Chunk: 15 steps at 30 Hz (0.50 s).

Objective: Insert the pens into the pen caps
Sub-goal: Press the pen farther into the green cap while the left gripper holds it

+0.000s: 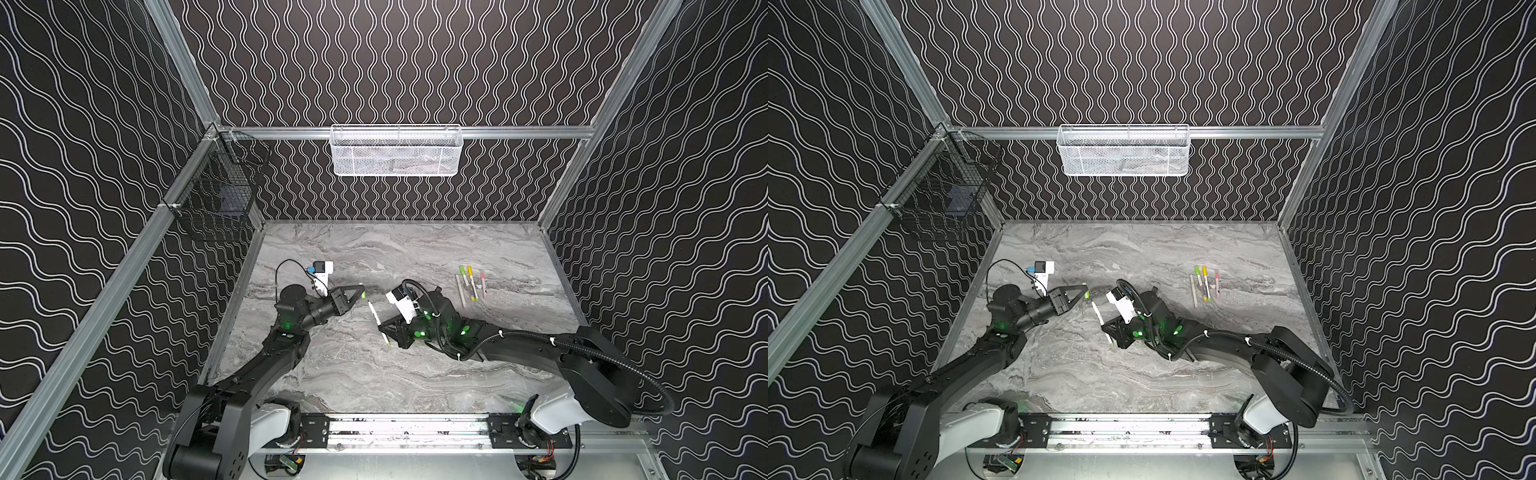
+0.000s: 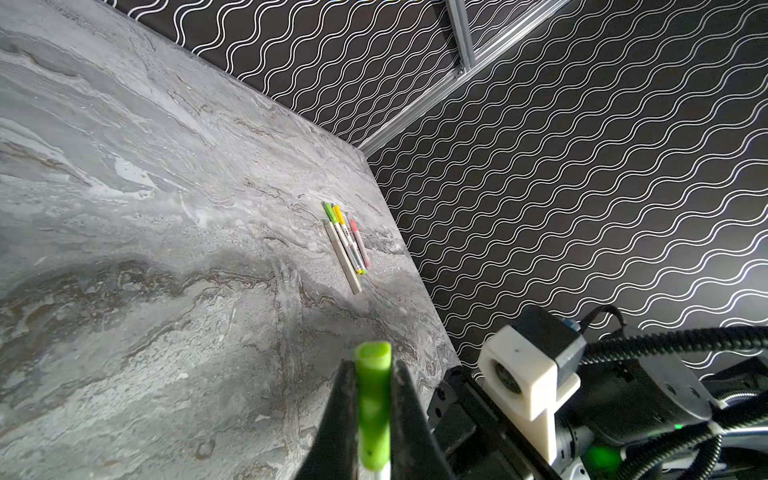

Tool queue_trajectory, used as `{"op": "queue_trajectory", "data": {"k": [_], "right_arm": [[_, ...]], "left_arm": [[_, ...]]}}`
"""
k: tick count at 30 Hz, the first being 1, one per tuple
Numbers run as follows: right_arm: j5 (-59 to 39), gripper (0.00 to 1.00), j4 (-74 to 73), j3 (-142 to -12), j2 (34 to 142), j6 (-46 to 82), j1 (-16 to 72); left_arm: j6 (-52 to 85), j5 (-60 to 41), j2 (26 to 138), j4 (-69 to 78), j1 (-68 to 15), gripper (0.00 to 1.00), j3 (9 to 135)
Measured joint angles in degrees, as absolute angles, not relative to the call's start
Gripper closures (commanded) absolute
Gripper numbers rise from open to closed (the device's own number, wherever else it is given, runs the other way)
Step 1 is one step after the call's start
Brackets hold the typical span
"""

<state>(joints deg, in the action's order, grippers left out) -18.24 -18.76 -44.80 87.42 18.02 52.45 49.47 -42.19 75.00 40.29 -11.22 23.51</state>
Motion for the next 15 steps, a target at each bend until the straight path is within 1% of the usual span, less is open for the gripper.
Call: {"op": "queue_trajectory", "data": {"k": [15], "right_arm": [[-18.72, 0.88, -19.66, -47.46, 89.73, 17.91, 52.45]], "left_arm": [[50.78, -43.20, 75.83, 42.11, -11.16, 0.90, 23.11]]}}
